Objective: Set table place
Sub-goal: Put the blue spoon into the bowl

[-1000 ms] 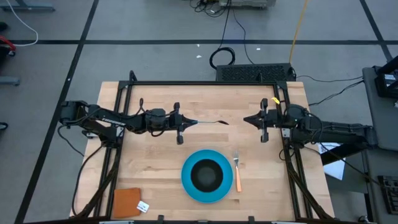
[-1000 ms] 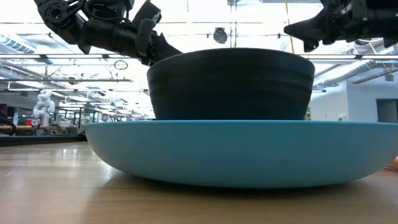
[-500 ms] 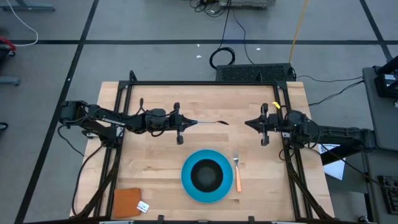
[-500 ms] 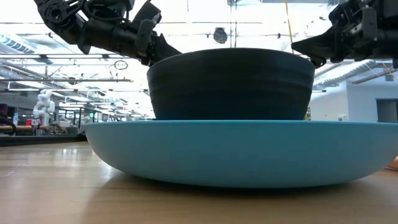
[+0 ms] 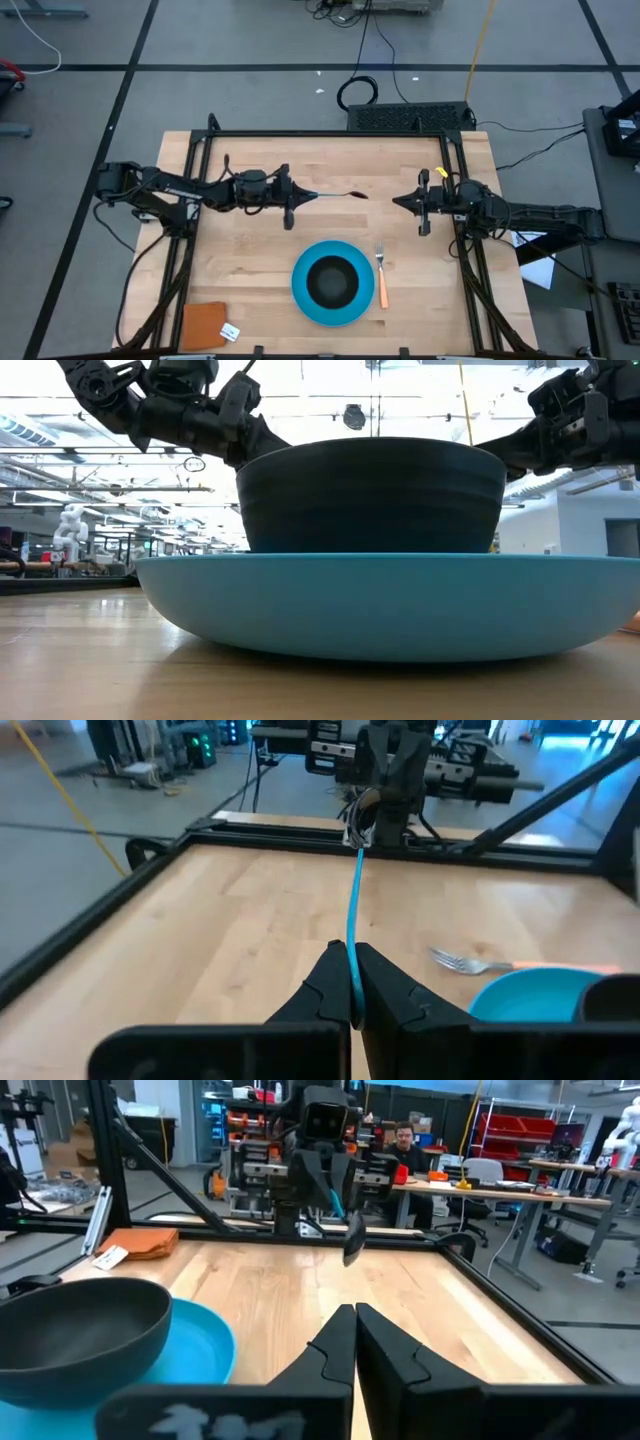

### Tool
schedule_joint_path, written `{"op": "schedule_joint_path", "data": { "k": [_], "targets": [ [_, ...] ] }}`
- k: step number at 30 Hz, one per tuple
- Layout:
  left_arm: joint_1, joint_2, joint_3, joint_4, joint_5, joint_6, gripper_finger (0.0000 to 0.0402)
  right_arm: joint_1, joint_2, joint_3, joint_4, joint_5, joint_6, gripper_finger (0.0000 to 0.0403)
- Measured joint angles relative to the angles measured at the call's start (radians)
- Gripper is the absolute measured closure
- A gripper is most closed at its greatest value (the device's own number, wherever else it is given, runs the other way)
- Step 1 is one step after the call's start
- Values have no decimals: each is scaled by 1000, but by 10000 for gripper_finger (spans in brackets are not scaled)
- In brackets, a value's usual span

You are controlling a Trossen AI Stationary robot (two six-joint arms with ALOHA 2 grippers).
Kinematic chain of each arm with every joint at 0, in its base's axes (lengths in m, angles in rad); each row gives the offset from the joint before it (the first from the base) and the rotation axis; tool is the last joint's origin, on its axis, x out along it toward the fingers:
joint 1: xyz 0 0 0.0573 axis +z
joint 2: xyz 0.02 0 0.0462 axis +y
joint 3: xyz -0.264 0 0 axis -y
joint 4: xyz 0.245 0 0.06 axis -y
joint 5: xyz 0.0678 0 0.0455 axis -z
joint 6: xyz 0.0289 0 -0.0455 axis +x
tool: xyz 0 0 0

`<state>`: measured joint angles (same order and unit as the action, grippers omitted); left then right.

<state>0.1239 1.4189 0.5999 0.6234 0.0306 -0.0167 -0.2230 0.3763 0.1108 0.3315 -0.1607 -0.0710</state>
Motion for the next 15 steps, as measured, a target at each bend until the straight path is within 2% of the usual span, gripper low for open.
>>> {"op": "schedule_joint_path", "data": {
  "k": [4, 9, 15],
  "targets": [
    [20, 0, 0, 0, 59, -69, 398, 0, 0, 0, -10, 1, -13, 403],
    [53, 0, 0, -7, 186, -198, 398, 0, 0, 0, -20, 2, -19, 403],
    [78, -22, 0, -86, 299, -337, 398, 0, 0, 0, -23, 2, -23, 403]
  ]
}}
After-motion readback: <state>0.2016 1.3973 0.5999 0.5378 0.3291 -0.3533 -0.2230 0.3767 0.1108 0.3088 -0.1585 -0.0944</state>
